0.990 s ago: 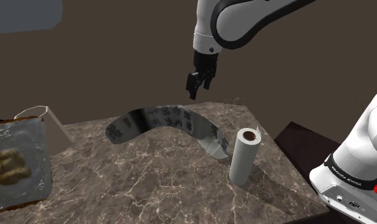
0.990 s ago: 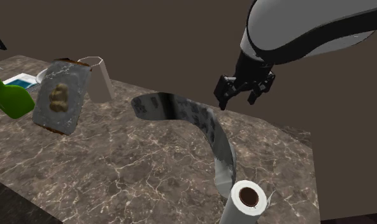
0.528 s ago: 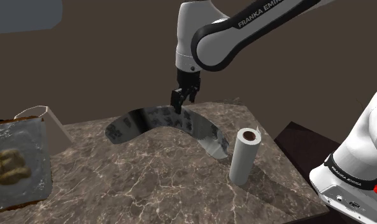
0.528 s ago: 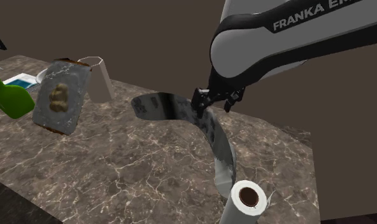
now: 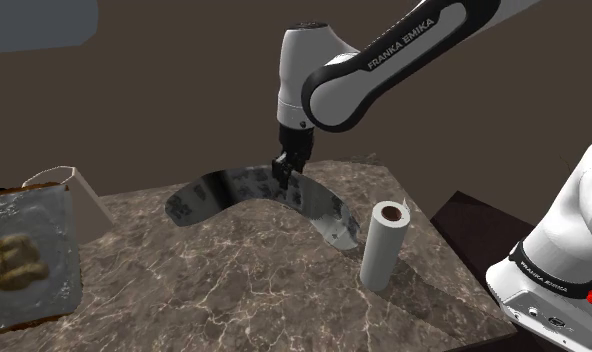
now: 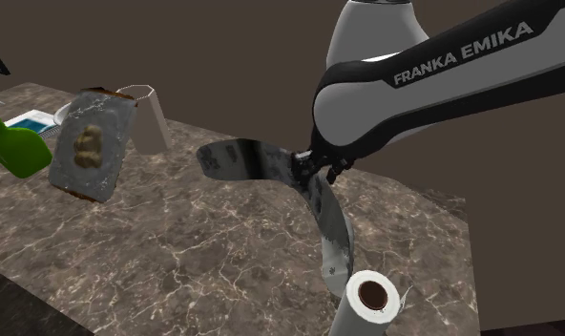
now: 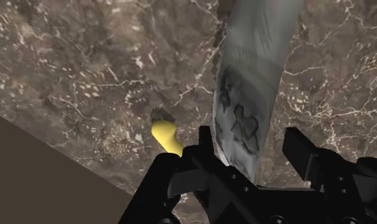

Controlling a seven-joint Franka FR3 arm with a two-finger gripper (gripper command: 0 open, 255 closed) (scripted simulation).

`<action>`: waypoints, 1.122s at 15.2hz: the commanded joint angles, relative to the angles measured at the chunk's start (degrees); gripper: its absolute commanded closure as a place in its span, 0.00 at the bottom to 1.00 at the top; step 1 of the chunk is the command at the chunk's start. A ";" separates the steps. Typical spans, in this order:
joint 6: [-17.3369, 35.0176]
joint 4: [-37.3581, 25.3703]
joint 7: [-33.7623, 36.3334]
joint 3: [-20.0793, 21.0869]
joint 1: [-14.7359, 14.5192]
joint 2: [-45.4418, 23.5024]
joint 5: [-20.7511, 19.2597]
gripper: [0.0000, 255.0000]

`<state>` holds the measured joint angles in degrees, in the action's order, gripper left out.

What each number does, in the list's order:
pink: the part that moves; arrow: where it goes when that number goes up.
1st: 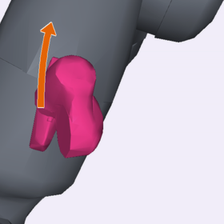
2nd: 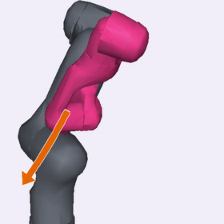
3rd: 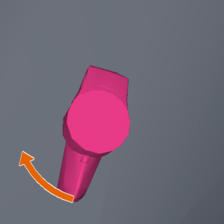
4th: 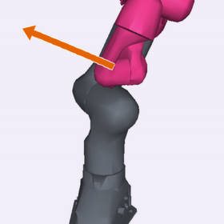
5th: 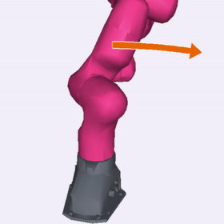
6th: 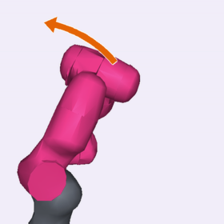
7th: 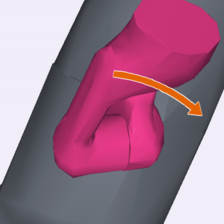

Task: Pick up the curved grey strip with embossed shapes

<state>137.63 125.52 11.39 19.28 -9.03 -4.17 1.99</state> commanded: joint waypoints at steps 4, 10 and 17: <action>0.19 0.16 -0.01 0.00 0.00 -0.01 0.00 1.00; -0.59 -0.32 -0.14 -0.01 0.06 0.30 0.14 1.00; -5.82 -2.87 -0.72 -0.02 0.23 3.12 1.22 1.00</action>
<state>132.44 122.91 10.84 19.30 -8.86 -1.50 3.02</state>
